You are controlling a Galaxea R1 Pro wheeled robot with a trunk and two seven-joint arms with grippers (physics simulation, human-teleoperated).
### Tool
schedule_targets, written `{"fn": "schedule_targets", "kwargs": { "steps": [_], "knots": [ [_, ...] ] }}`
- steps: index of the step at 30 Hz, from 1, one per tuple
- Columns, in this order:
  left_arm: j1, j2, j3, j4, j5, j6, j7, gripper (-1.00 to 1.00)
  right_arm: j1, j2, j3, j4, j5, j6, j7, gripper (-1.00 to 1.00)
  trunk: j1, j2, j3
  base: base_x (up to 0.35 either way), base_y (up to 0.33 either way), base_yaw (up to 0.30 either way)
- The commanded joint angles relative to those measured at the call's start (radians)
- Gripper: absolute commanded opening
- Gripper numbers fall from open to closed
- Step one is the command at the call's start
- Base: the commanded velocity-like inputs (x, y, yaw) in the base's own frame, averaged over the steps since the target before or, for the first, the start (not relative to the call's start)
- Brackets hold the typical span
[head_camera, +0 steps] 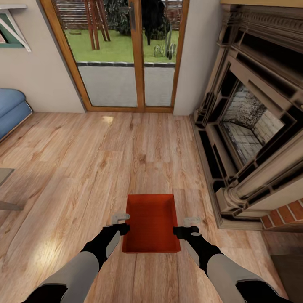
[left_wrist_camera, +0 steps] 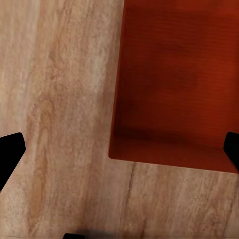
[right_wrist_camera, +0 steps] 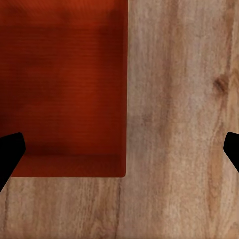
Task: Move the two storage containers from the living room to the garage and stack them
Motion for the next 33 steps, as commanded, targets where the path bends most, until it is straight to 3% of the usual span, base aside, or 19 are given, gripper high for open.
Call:
{"fn": "schedule_targets", "kwargs": {
  "steps": [1,33],
  "knots": [
    [0.0,-0.001,0.004,0.004,0.007,0.004,0.003,1.0,0.0,0.0,0.003,-0.002,0.003,0.005,-0.006,1.0,0.004,-0.008,-0.004,0.0,0.0,0.0],
    [0.0,-0.001,0.004,0.011,0.006,0.003,0.003,1.0,0.0,-0.001,0.002,-0.002,0.003,0.003,-0.004,1.0,0.127,-0.232,-0.104,0.0,0.0,0.0]
  ]
}}
